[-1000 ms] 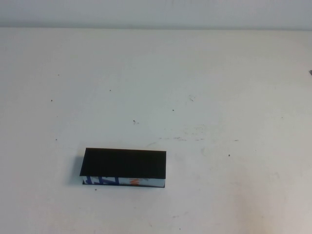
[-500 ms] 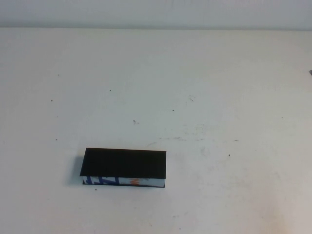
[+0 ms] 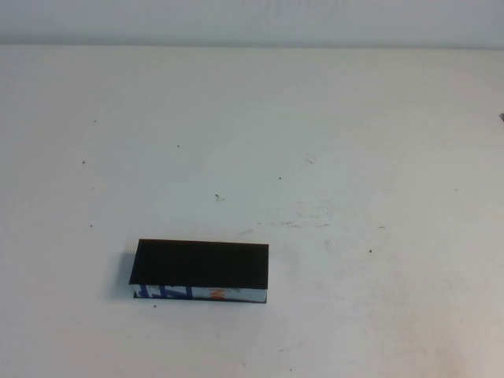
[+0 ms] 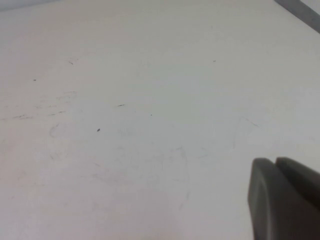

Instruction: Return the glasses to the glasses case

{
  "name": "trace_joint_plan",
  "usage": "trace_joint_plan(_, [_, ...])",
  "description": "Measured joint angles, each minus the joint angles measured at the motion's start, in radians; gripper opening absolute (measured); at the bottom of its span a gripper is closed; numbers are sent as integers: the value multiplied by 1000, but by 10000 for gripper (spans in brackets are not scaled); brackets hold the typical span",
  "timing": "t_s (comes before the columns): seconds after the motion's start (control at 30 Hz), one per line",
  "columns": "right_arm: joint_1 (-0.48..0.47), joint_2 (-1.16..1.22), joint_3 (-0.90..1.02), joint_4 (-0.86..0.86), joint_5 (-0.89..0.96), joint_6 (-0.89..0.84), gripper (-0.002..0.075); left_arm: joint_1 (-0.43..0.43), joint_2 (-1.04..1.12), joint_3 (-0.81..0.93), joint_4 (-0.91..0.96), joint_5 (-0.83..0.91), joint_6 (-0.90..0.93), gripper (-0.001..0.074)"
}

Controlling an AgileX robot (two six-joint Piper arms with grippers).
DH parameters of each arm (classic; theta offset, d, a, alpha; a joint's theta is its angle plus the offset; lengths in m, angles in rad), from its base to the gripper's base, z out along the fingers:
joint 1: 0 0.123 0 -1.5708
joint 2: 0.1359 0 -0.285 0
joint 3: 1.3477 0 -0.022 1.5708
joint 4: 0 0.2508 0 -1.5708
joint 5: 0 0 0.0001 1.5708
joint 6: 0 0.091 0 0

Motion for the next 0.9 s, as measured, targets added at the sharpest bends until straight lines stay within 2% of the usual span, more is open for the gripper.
trace_joint_plan(0.5, [0, 0, 0, 0, 0, 0, -13, 0, 0, 0, 31, -5, 0, -1])
trace_joint_plan(0.6, [0, 0, 0, 0, 0, 0, -13, 0, 0, 0, 261, -10, -115, -1])
trace_joint_plan(0.73, [0, 0, 0, 0, 0, 0, -13, 0, 0, 0, 785, -20, -628, -1])
trace_joint_plan(0.8, [0, 0, 0, 0, 0, 0, -13, 0, 0, 0, 988, -20, -826, -1])
trace_joint_plan(0.9, [0, 0, 0, 2, 0, 0, -13, 7, 0, 0, 1121, 20, -968, -1])
